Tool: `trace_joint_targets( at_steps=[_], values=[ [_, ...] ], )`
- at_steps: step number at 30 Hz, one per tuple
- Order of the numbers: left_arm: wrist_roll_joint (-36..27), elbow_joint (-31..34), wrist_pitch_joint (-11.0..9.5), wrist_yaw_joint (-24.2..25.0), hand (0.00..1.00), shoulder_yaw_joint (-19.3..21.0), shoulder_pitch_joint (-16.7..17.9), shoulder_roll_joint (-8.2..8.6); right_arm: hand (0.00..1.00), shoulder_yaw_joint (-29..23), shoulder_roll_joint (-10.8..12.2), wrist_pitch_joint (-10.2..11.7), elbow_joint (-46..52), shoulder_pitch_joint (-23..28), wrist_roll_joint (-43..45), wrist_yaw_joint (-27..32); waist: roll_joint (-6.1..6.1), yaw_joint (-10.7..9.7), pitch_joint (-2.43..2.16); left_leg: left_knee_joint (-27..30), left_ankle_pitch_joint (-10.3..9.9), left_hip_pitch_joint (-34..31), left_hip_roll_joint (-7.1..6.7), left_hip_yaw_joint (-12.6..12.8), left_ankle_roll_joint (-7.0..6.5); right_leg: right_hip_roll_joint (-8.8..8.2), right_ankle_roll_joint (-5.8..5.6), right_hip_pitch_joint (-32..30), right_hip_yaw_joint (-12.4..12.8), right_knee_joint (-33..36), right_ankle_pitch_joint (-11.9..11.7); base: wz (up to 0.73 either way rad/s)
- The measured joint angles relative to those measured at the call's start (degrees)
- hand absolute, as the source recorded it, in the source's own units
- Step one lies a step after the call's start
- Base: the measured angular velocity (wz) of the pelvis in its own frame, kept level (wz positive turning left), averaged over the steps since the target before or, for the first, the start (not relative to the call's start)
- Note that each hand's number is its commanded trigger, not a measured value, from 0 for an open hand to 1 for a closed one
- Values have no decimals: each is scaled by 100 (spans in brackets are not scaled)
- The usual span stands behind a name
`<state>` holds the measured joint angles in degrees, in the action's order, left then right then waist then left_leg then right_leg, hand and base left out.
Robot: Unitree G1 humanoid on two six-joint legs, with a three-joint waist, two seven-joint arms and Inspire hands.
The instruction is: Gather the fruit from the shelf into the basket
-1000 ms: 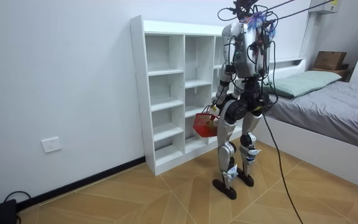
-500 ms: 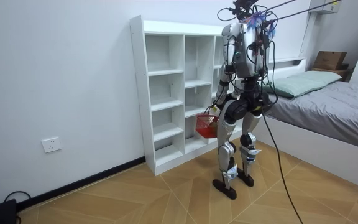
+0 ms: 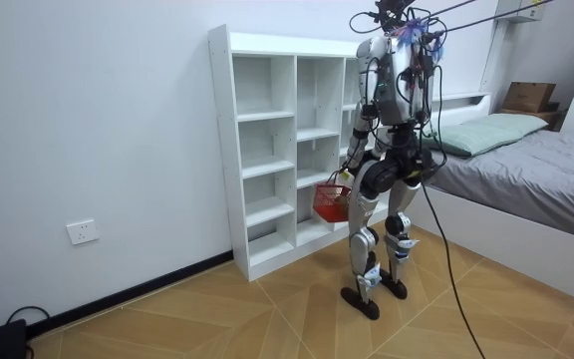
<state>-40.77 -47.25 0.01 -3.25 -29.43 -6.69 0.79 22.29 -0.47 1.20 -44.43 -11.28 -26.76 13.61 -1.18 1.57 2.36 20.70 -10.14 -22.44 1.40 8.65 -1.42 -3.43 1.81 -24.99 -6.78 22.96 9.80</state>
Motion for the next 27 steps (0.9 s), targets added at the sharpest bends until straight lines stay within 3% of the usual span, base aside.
trace_joint_targets(
  at_steps=[13,27],
  values=[
    [47,-83,139,-24,100,0,15,10,0,-19,66,2,-431,-114,-322,-148,37,-2,0,12,0,5,9,23,0,2,1,6,9,20,-3,0],
    [45,-81,143,-71,100,-1,21,9,0,-58,65,-4,-447,-107,-940,-210,40,29,-3,9,0,-8,7,49,0,25,1,4,7,-28,-30,0]
  ],
)
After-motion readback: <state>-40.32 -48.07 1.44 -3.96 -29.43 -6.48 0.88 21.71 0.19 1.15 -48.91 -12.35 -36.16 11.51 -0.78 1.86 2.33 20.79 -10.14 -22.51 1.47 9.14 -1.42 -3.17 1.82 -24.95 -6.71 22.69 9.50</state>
